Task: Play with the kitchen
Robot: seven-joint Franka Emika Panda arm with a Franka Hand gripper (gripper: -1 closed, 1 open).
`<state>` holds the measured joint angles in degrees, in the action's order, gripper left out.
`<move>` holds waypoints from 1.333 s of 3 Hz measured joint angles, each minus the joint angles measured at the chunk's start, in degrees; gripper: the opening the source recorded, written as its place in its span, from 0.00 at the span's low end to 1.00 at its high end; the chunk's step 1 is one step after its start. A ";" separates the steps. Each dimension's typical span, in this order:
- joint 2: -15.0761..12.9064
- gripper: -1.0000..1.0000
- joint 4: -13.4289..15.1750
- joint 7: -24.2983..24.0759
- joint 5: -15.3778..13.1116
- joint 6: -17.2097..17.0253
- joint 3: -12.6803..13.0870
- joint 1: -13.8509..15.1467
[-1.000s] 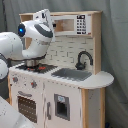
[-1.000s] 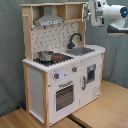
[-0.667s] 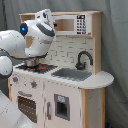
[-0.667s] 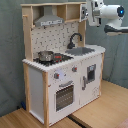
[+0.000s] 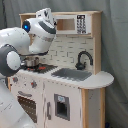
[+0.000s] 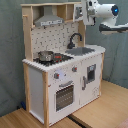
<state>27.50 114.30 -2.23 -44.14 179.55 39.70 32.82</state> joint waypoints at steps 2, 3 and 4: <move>-5.83 0.00 -5.30 -0.03 0.00 -3.95 5.82 3.90; -8.48 0.00 -8.08 -0.01 -0.06 -5.93 9.00 5.97; -10.23 0.00 -10.79 0.08 -0.10 -7.97 12.56 8.66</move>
<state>17.27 103.51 -2.15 -44.25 171.58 52.26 41.47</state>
